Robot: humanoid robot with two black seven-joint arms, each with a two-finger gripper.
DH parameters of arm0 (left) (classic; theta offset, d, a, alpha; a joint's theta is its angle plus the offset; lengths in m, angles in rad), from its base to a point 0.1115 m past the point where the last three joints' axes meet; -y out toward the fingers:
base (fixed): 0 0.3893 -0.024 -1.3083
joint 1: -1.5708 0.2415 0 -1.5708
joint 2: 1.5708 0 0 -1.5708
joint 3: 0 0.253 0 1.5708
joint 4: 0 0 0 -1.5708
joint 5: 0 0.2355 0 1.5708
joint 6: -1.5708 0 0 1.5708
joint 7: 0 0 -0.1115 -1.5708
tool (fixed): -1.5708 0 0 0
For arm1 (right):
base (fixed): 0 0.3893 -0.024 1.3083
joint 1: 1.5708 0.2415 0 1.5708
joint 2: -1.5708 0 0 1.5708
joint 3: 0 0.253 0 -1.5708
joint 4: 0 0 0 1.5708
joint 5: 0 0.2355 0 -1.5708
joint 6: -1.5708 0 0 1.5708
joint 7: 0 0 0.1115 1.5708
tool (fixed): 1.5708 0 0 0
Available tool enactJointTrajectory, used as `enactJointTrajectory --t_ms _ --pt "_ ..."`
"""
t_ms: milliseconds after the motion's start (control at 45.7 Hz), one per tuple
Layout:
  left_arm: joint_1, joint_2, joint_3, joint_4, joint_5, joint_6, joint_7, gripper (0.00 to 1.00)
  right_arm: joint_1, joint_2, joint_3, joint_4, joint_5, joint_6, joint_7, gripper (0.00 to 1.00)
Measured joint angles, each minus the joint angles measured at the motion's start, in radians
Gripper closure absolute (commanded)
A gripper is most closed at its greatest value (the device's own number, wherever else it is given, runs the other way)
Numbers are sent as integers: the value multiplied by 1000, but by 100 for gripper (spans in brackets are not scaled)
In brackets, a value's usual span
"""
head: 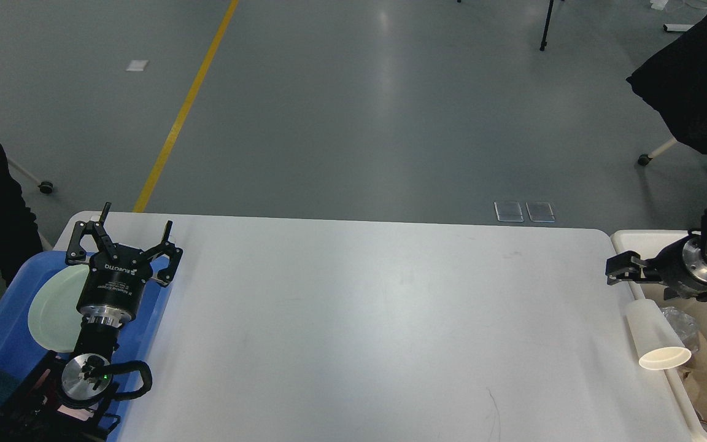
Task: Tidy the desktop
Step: 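Move the right gripper over to the white paper cup by the bin, then lower the right gripper and grasp the white paper cup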
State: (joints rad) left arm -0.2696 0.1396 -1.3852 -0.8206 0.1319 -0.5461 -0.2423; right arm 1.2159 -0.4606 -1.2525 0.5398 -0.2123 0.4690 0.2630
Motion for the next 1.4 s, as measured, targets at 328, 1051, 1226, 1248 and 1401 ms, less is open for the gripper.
enactJointTrajectory --t_ms 328,1051,1226,1248,1401 --pt "0 0 0 0 0 0 0 4 -89 4 14 -57 -4 -68 -1 0" --pt "0 0 0 0 0 0 0 4 -237 27 29 -66 17 -241 -15 0" --pt "0 0 0 0 0 0 0 4 -252 29 33 -66 48 -277 -22 0" --pt "0 0 0 0 0 0 0 4 -253 30 33 -66 49 -279 -22 0" --pt "0 0 0 0 0 0 0 4 -271 41 34 -68 52 -304 -23 7"
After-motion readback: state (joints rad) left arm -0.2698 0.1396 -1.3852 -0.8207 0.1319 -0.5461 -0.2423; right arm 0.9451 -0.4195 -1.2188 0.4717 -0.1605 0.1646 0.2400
